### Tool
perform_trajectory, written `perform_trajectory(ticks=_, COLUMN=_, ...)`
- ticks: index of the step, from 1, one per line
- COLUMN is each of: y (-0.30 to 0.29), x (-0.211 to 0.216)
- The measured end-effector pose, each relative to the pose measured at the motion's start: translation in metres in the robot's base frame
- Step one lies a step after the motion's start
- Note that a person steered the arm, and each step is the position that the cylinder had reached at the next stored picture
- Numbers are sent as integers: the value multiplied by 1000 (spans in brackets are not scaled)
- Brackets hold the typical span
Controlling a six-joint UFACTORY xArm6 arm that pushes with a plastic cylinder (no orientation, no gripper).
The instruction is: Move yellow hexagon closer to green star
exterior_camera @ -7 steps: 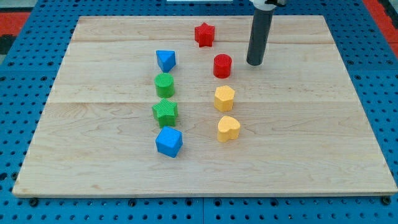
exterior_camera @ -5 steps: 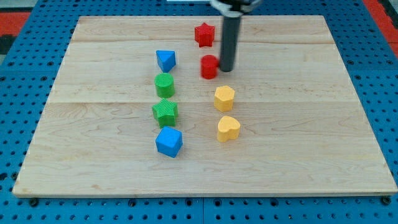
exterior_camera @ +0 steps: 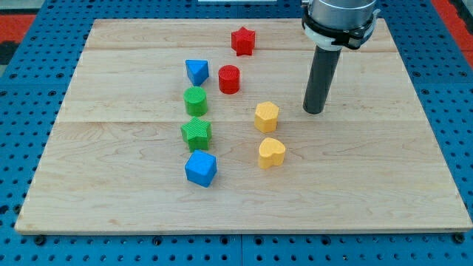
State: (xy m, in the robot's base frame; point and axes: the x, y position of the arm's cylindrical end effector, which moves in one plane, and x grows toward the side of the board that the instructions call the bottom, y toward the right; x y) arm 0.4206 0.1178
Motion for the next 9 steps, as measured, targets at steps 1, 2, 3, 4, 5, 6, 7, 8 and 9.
perform_trajectory(ticks=1, y=3, x=0)
perform_trajectory(ticks=2, y=14, x=3)
perform_trajectory(ticks=3, y=10, x=7)
perform_trajectory(ticks=4, y=-37, x=13)
perform_trajectory(ticks=5, y=-72, x=13)
perform_trajectory(ticks=6, y=-86, x=13)
perform_trajectory(ticks=7, y=-82, x=15)
perform_trajectory(ticks=8, y=-33, x=29)
perform_trajectory(ticks=9, y=-28, x=50)
